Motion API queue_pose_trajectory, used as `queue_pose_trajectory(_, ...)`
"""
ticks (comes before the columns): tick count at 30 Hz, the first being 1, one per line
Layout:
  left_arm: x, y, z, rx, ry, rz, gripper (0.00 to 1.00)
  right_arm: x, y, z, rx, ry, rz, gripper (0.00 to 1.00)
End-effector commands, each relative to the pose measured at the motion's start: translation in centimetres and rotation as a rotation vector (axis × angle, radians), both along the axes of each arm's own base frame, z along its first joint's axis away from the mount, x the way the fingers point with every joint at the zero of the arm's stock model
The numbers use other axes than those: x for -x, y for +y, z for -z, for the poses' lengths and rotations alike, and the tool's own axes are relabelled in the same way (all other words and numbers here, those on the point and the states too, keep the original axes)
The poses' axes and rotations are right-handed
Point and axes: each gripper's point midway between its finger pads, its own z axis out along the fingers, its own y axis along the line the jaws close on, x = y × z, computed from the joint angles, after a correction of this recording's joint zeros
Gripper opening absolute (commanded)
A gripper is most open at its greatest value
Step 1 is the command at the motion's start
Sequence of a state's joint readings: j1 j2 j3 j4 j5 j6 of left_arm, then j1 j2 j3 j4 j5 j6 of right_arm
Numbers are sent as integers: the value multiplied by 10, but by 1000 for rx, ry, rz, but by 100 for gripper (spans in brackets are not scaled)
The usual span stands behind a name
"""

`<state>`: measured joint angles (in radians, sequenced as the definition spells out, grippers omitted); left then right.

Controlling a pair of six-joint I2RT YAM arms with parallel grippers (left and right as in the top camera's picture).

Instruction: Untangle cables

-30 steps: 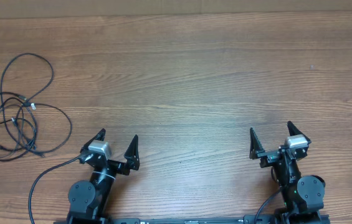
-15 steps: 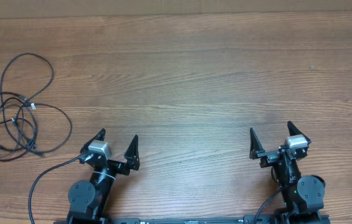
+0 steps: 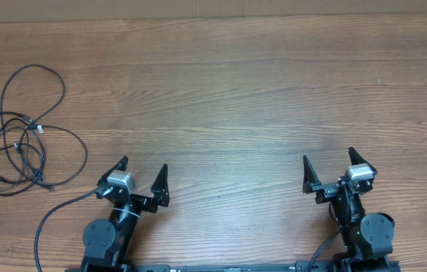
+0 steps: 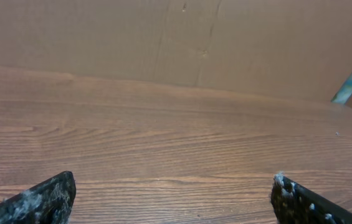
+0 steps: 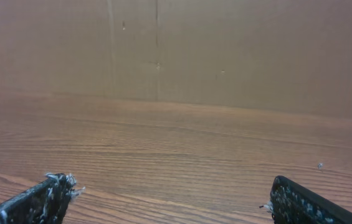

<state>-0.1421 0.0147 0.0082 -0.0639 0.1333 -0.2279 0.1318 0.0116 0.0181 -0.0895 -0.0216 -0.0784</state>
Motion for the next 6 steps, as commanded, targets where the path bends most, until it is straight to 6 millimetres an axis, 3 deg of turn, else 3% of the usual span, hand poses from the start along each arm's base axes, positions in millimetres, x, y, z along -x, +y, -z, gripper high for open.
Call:
queue_pose_trajectory(1, 0, 3, 0, -25, -11, -12, 100, 0, -1, 2, 1, -4, 5, 100)
queue_pose_trajectory(6, 0, 3, 0, -25, -11, -12, 100, 0, -1, 2, 1, -4, 5, 100)
